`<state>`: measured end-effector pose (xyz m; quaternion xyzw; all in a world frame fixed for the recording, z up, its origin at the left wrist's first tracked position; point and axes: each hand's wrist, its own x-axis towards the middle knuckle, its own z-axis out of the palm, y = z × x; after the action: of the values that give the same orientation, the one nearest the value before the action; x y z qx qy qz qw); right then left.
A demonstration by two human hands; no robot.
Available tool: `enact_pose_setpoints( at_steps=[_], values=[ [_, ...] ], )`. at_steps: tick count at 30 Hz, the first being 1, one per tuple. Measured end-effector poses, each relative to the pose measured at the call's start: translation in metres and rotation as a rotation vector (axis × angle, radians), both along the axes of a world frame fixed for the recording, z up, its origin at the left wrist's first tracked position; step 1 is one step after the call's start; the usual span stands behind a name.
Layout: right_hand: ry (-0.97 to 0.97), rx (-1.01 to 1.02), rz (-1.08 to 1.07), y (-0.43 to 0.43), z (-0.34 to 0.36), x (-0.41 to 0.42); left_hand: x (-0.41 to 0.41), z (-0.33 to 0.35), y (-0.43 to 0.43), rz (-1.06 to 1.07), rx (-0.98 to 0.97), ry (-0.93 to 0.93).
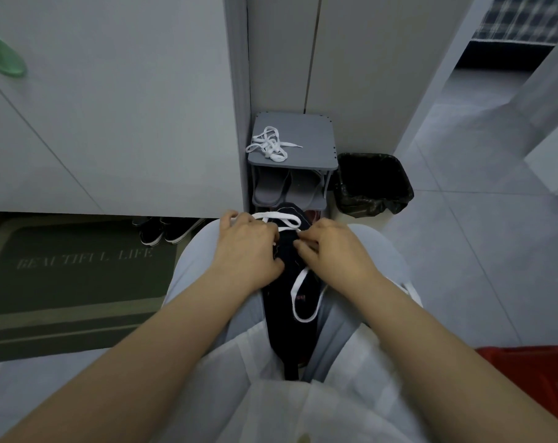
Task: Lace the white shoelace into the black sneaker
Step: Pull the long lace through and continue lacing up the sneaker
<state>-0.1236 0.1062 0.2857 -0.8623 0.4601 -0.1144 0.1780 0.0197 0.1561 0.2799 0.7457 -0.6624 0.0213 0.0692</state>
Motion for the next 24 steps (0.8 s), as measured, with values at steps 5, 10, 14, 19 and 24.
enact_pose_setpoints(
  at_steps=[5, 10, 14, 19, 24],
  values=[
    [0.173, -0.041, -0.053, 0.01, 0.001, 0.008, 0.0, 0.001, -0.007, 0.088, -0.005, 0.043],
    [0.059, 0.013, -0.076, 0.008, 0.004, 0.01, 0.003, 0.0, -0.005, 0.026, -0.012, 0.054],
    [0.073, 0.034, -0.059, 0.007, 0.005, 0.008, 0.007, 0.0, -0.002, -0.041, -0.037, 0.154],
    [0.076, 0.044, 0.047, -0.002, 0.006, 0.005, 0.008, 0.001, -0.001, -0.097, -0.073, 0.261],
    [0.207, -0.121, 0.18, -0.003, 0.011, 0.009, 0.011, 0.003, -0.001, -0.177, -0.024, 0.168]
  ],
)
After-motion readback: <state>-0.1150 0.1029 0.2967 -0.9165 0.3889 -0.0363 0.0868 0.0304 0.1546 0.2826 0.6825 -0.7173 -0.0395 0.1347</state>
